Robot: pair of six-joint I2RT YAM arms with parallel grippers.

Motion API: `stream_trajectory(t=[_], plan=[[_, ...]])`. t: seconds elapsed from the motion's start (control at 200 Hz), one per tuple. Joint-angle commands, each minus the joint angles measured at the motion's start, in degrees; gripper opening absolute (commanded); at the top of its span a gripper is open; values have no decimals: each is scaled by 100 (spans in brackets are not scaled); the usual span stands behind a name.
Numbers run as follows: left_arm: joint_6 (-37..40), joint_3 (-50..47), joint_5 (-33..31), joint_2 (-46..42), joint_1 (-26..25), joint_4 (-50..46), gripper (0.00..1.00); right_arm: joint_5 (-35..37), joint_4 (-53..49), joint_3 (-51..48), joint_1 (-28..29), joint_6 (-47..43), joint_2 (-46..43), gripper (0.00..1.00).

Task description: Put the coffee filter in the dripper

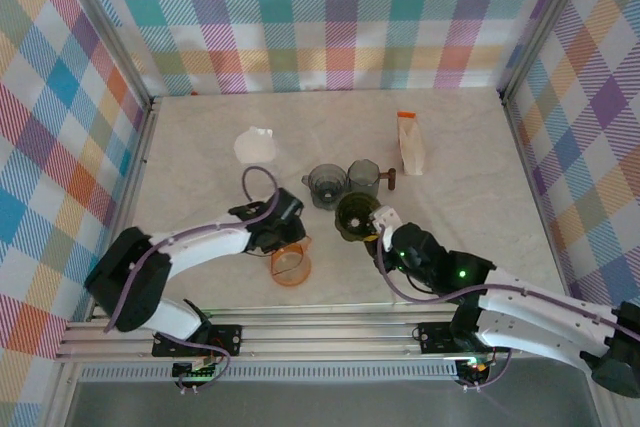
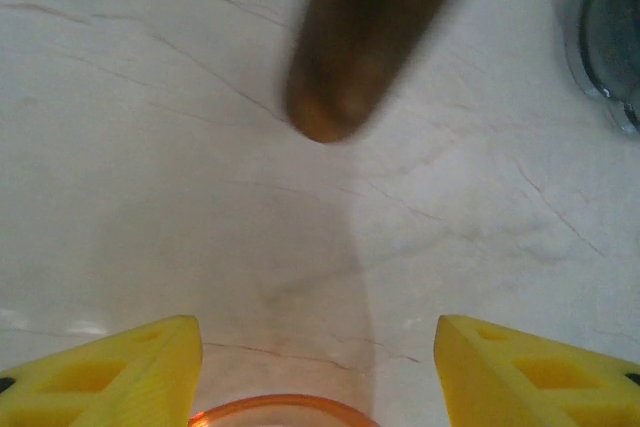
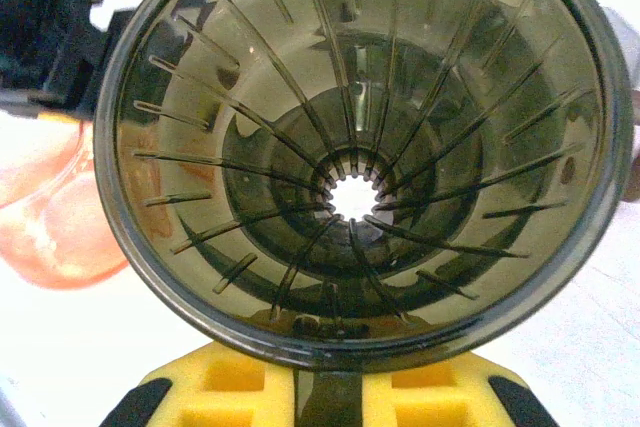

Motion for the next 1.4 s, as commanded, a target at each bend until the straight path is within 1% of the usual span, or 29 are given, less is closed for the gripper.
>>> stream_trajectory(t=[0.0, 0.07, 0.17, 0.25, 0.35, 0.465, 0.52, 0.605, 0.73, 0.845, 0.91, 1.07, 1.305, 1.395], plan=[[-252, 563, -77, 518, -387, 74, 62, 634, -514, 19, 26, 192, -425, 8], [-274, 904, -32, 882, -556, 98, 62, 770, -676, 31, 24, 204, -697, 8], [-291, 1318, 46, 1215, -637, 46, 62, 872, -815, 42, 29, 237, -928, 8], [-262, 1472, -21, 1201, -622, -51, 62, 872, -827, 70, 25, 248, -932, 8], [-52, 1667, -239, 922, -546, -360, 63, 804, -800, 104, 33, 229, -811, 8], [155, 1681, -399, 258, -336, -721, 65, 588, -654, 172, 30, 226, -645, 8], [231, 1619, -486, -139, -238, -880, 68, 409, -536, 208, 39, 230, -549, 7], [402, 1503, -603, -852, -139, -1114, 76, 113, -360, 324, 137, 179, -358, 6], [678, 1415, -806, -1876, -133, -1574, 90, 110, -221, 648, 759, -69, 84, 5], [820, 1338, -960, -2745, -129, -1964, 100, 306, -283, 1098, 1471, -244, 740, 6], [840, 1259, -1045, -3157, -136, -2155, 100, 229, -298, 1309, 1718, -280, 1098, 6], [834, 978, -1089, -3845, -132, -2437, 100, -124, -304, 1660, 1867, -255, 1855, 6], [776, 581, -1064, -4604, -131, -2502, 100, -182, -333, 2020, 1880, -254, 2301, 6], [777, 514, -1099, -4746, -130, -2513, 100, -200, -345, 2120, 1874, -215, 2399, 6]])
